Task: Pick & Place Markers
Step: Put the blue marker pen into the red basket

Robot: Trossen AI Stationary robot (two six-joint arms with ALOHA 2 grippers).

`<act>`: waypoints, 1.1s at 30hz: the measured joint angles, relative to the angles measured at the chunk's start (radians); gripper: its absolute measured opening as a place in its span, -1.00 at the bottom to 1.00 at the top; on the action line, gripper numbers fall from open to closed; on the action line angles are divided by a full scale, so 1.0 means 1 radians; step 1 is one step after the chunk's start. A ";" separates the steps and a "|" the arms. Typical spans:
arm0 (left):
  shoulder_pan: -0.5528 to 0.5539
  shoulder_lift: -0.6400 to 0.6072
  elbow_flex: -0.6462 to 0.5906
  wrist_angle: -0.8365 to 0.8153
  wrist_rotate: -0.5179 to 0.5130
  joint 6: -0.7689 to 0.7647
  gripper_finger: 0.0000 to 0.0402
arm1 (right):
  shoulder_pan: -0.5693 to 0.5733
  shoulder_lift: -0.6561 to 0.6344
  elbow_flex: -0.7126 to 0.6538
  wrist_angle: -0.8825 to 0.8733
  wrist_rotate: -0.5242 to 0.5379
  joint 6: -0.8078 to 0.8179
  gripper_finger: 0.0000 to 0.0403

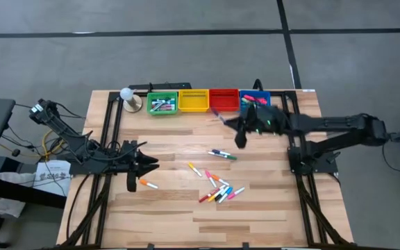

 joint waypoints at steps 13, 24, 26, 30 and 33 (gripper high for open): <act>0.000 0.001 0.000 0.002 -0.078 0.000 -0.48 | -0.446 0.334 0.250 -0.200 -0.206 -0.341 -0.90; 0.000 0.006 0.000 0.001 -0.097 0.000 -0.48 | -0.546 0.604 0.319 -0.224 -0.193 -0.411 -0.87; 0.000 0.007 0.000 0.001 -0.097 0.000 -0.48 | -0.548 0.635 0.324 -0.225 -0.181 -0.415 -0.87; 0.000 0.012 0.000 0.002 -0.097 0.000 -0.48 | -0.547 0.668 0.330 -0.228 -0.163 -0.436 -0.86; 0.000 0.015 0.000 0.001 -0.096 0.000 -0.48 | -0.544 0.682 0.332 -0.230 -0.119 -0.439 -0.83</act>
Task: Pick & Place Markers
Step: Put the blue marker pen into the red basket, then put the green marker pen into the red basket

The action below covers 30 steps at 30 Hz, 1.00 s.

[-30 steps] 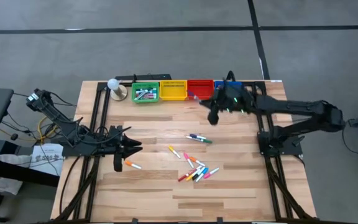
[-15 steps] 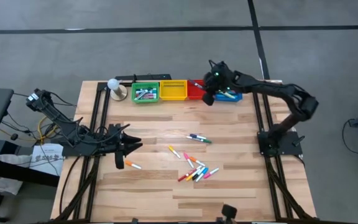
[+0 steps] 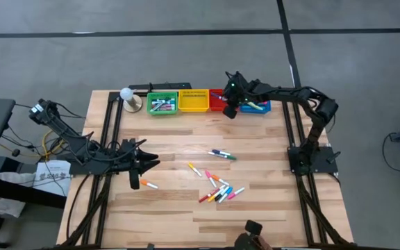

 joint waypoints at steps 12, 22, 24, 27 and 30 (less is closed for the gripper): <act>0.000 -0.001 0.000 -0.004 0.000 0.007 -0.48 | 0.006 -0.017 -0.002 -0.038 -0.003 0.036 -0.48; 0.000 -0.001 0.000 -0.009 0.001 0.011 -0.48 | 0.117 -0.216 -0.002 -0.137 -0.006 0.060 -0.39; 0.000 -0.001 0.000 -0.009 0.001 0.011 -0.48 | 0.151 -0.254 -0.002 -0.151 -0.006 0.085 -0.40; 0.000 -0.001 0.000 -0.009 0.001 0.011 -0.48 | 0.208 -0.301 -0.001 -0.191 -0.007 0.122 -0.40; 0.000 -0.001 0.000 -0.009 0.001 0.011 -0.48 | 0.270 -0.321 -0.001 -0.260 -0.047 0.155 -0.39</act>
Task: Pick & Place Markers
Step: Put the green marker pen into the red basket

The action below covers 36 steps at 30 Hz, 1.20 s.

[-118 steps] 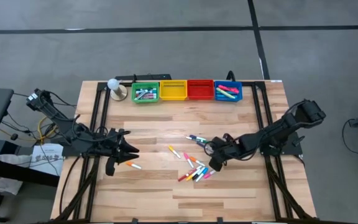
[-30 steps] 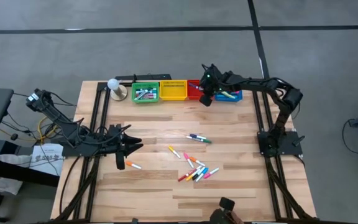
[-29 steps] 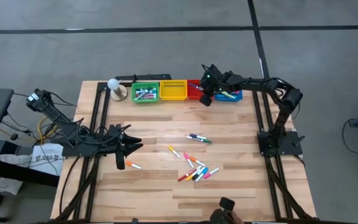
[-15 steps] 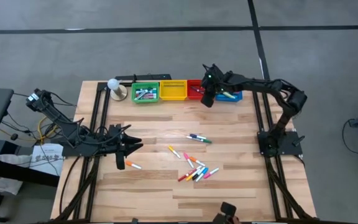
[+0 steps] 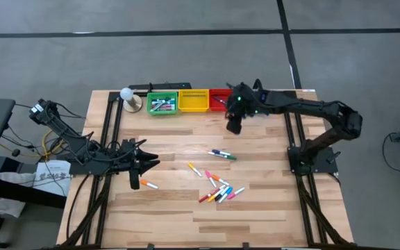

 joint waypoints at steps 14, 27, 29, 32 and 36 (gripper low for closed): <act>0.000 0.000 0.000 -0.002 0.005 0.000 -0.48 | 0.266 0.151 -0.001 -0.189 -0.134 0.108 -0.41; 0.000 0.000 0.000 -0.003 0.014 0.000 -0.48 | 0.300 0.357 -0.001 -0.228 -0.180 0.117 -0.41; 0.000 0.000 0.000 -0.003 0.015 0.000 -0.48 | 0.310 0.385 -0.001 -0.228 -0.193 0.117 -0.41; 0.000 0.000 0.000 -0.003 0.015 0.000 -0.48 | 0.330 0.418 0.002 -0.226 -0.188 0.123 -0.41; 0.000 0.000 0.000 -0.003 0.015 0.000 -0.48 | 0.349 0.456 0.007 -0.231 -0.180 0.149 -0.41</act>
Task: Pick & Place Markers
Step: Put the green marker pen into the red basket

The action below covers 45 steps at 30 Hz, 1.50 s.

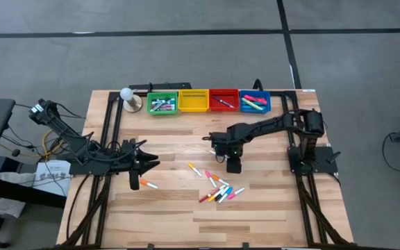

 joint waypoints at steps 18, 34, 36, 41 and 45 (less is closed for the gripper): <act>0.000 0.000 0.000 -0.003 0.000 0.000 -0.48 | 0.014 -0.017 -0.007 0.004 0.021 0.088 -0.90; 0.000 0.000 0.000 -0.008 0.000 0.000 -0.48 | -0.020 -0.257 0.099 -0.015 0.045 0.069 -0.88; 0.000 0.000 0.000 -0.008 0.000 -0.003 -0.48 | -0.050 -0.277 0.127 -0.017 0.105 0.057 -0.82; 0.000 0.000 0.000 -0.007 0.000 -0.004 -0.48 | -0.153 -0.301 0.196 -0.018 0.263 -0.038 -0.82; 0.000 0.000 0.000 -0.006 0.000 -0.010 -0.48 | -0.266 -0.297 0.238 -0.013 0.408 -0.126 -0.88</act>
